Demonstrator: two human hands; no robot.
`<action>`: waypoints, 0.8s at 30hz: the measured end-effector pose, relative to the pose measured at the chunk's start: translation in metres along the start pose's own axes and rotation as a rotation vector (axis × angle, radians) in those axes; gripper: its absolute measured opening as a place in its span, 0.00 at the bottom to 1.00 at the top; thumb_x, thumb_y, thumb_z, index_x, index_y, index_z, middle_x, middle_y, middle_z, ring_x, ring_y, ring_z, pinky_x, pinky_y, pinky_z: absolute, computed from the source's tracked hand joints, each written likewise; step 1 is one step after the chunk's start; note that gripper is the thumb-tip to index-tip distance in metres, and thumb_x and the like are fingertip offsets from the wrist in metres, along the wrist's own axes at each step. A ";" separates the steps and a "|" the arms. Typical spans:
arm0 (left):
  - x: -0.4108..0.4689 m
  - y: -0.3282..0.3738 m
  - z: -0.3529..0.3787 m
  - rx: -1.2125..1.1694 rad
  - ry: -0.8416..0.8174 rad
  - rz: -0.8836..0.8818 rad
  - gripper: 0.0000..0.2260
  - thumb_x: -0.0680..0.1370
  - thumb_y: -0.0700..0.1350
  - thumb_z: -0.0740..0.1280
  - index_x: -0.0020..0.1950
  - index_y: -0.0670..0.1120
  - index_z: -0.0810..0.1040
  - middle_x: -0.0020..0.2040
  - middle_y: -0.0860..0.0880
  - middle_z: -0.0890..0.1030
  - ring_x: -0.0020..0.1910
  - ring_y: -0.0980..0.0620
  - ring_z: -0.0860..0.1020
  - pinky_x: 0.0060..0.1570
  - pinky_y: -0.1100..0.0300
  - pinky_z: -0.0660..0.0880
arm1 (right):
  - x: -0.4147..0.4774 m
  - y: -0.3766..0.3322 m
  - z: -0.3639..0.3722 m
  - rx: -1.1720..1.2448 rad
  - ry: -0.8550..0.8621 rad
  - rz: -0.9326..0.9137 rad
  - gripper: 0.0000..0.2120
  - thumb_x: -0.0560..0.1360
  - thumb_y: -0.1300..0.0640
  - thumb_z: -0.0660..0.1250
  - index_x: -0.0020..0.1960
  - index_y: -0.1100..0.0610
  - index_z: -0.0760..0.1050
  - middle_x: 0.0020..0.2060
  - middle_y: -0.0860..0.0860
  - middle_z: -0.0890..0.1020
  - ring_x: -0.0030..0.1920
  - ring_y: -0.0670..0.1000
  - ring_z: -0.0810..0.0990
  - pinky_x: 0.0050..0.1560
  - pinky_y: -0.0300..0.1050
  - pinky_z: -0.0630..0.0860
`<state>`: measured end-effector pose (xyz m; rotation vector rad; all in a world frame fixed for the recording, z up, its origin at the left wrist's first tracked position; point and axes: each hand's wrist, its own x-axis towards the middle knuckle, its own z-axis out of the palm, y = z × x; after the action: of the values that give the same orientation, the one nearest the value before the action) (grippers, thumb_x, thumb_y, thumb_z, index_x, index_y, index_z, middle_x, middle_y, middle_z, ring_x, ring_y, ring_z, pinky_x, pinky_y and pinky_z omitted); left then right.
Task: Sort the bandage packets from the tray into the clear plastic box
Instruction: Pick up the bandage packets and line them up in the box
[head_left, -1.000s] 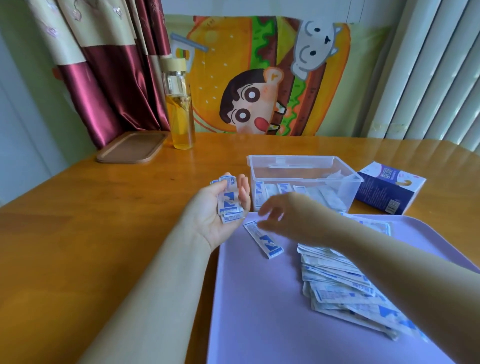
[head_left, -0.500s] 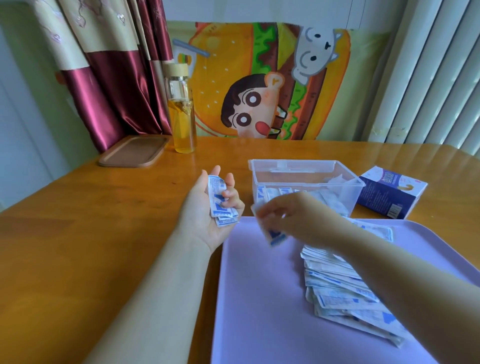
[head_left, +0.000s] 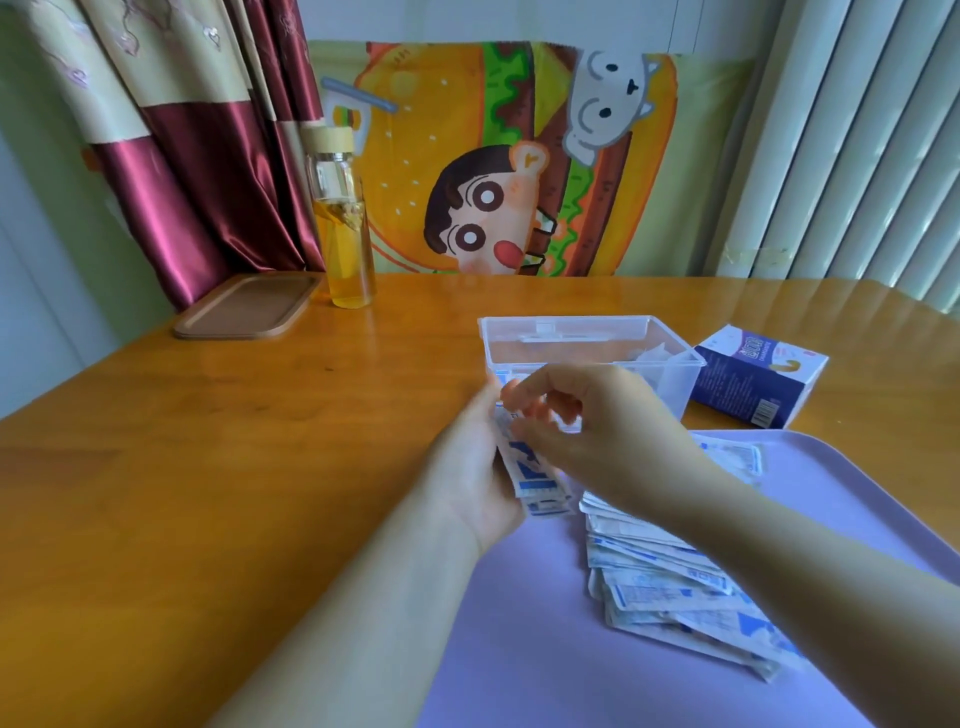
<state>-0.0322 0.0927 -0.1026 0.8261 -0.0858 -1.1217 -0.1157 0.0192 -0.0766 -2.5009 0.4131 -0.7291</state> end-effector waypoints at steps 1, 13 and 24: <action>0.000 -0.001 0.000 -0.003 0.013 -0.004 0.12 0.80 0.52 0.60 0.52 0.45 0.77 0.36 0.49 0.78 0.32 0.54 0.78 0.33 0.62 0.76 | -0.002 0.000 -0.007 0.032 -0.007 -0.023 0.08 0.71 0.55 0.71 0.49 0.46 0.79 0.35 0.44 0.74 0.37 0.39 0.71 0.39 0.30 0.67; 0.003 -0.013 -0.005 0.314 -0.097 0.004 0.15 0.71 0.36 0.65 0.57 0.34 0.75 0.48 0.34 0.76 0.44 0.40 0.79 0.37 0.54 0.79 | -0.018 0.013 -0.016 -0.244 -0.399 -0.126 0.62 0.60 0.41 0.76 0.70 0.38 0.26 0.62 0.44 0.65 0.65 0.45 0.58 0.64 0.35 0.58; -0.010 -0.014 0.006 0.486 -0.162 0.012 0.11 0.80 0.40 0.61 0.38 0.45 0.73 0.28 0.51 0.68 0.26 0.56 0.63 0.25 0.65 0.63 | -0.023 0.027 -0.015 -0.145 -0.281 -0.257 0.51 0.62 0.45 0.75 0.75 0.39 0.47 0.56 0.38 0.62 0.55 0.37 0.66 0.53 0.26 0.63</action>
<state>-0.0501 0.0951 -0.1042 1.1602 -0.5132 -1.1726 -0.1469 0.0009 -0.0894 -2.7742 0.0451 -0.4412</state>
